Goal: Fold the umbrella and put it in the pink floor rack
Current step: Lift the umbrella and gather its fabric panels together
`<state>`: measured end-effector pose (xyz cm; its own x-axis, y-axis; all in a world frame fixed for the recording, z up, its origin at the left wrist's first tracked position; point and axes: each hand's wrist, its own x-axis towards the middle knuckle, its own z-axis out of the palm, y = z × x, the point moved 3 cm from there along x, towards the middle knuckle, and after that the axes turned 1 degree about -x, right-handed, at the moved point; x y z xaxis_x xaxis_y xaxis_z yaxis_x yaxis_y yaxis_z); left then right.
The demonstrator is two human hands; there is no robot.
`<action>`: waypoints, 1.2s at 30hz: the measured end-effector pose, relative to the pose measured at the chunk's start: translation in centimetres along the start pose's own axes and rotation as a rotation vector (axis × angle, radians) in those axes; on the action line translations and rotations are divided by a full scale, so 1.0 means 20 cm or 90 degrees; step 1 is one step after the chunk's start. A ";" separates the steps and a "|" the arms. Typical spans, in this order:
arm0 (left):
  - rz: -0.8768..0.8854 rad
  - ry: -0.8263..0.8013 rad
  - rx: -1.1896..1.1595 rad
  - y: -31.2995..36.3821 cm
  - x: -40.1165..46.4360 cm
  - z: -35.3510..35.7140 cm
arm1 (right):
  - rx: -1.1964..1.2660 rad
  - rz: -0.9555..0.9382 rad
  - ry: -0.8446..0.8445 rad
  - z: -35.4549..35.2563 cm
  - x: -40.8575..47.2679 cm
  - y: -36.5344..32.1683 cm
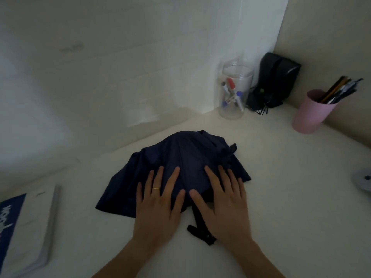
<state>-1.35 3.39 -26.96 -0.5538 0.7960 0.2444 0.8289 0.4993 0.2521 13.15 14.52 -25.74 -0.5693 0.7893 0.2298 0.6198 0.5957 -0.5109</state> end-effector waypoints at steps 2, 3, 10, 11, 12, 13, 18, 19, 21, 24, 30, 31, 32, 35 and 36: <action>-0.001 0.011 -0.010 0.00 0.01 0.00 | 0.008 -0.010 0.015 0.00 0.00 0.00; 0.000 0.014 -0.010 -0.01 0.01 0.01 | 0.011 -0.012 0.018 0.01 0.00 0.01; 0.003 0.040 -0.011 0.00 -0.07 0.00 | 0.042 -0.007 0.043 0.00 -0.07 0.01; -0.007 0.040 -0.010 -0.02 -0.03 0.01 | 0.050 0.009 0.039 0.01 -0.01 0.01; -0.009 0.039 0.001 -0.02 -0.02 0.01 | 0.046 0.026 0.039 0.01 -0.01 0.00; -0.002 0.022 0.016 0.00 -0.05 -0.02 | 0.035 0.042 0.045 -0.02 -0.05 -0.01; 0.051 0.020 0.046 0.04 -0.22 -0.17 | -0.072 0.028 0.054 -0.17 -0.26 -0.17; 0.059 0.038 0.049 0.02 -0.25 -0.18 | -0.109 0.008 0.046 -0.16 -0.30 -0.20; 0.066 0.083 0.038 -0.05 -0.28 -0.16 | -0.141 -0.021 0.028 -0.12 -0.36 -0.25; -0.012 0.094 -0.023 -0.12 -0.31 -0.15 | -0.143 -0.029 0.053 -0.04 -0.36 -0.29; 0.012 0.062 -0.097 -0.13 -0.29 -0.11 | -0.133 0.000 0.279 0.06 -0.31 -0.37; 0.014 0.057 -0.109 -0.13 -0.28 -0.10 | -0.118 0.012 0.298 0.05 -0.31 -0.39; 0.017 0.053 -0.113 -0.13 -0.27 -0.10 | -0.113 0.022 0.303 0.05 -0.31 -0.41; 0.023 0.049 -0.105 -0.14 -0.25 -0.07 | -0.213 0.036 0.246 0.10 -0.28 -0.42; 0.027 0.050 -0.102 -0.15 -0.25 -0.06 | -0.258 0.054 0.211 0.13 -0.26 -0.40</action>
<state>-1.17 -2.43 -27.69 -0.5288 0.7827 0.3283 0.8316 0.4006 0.3846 9.78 5.36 -25.01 -0.3476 0.8025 0.4850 0.8525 0.4858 -0.1928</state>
